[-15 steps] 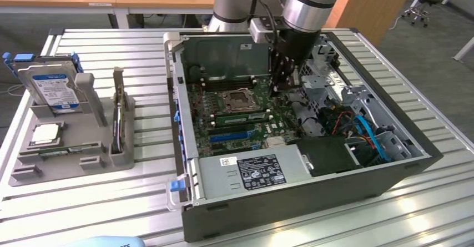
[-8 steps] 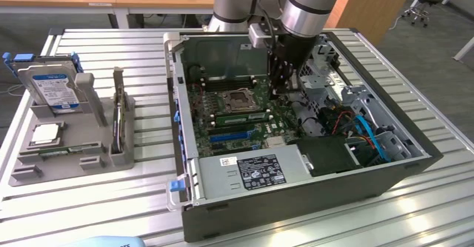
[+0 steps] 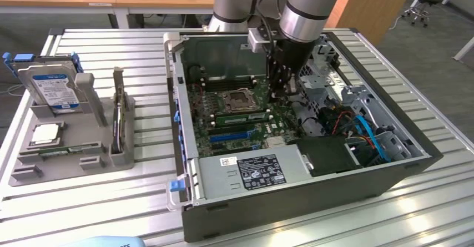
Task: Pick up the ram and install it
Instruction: 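Press down the ram until it locks into place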
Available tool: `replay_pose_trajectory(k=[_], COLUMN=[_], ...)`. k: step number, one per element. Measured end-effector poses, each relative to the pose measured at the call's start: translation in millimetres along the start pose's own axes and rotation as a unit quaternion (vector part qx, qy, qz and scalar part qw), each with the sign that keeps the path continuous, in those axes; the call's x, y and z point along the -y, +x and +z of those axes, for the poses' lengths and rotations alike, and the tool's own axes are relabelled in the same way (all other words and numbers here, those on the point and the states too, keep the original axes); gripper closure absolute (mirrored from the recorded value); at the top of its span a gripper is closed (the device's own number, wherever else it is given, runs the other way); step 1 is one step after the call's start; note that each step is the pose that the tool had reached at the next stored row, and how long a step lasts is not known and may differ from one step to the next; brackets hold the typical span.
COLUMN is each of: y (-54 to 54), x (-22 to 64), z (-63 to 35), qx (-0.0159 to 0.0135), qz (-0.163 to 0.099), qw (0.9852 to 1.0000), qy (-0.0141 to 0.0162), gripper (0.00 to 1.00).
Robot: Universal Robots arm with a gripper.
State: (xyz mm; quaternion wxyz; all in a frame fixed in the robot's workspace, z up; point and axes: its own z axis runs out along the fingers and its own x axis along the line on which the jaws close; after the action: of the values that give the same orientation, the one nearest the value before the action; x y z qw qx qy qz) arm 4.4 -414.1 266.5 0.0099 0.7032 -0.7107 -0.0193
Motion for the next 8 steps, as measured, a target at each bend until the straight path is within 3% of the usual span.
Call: replay_pose_trajectory(k=[8], y=[0.1], x=[0.4], z=[8.9], qx=[0.0000], qz=[0.000], qw=[1.0000], qy=[0.0000], gripper=[0.90])
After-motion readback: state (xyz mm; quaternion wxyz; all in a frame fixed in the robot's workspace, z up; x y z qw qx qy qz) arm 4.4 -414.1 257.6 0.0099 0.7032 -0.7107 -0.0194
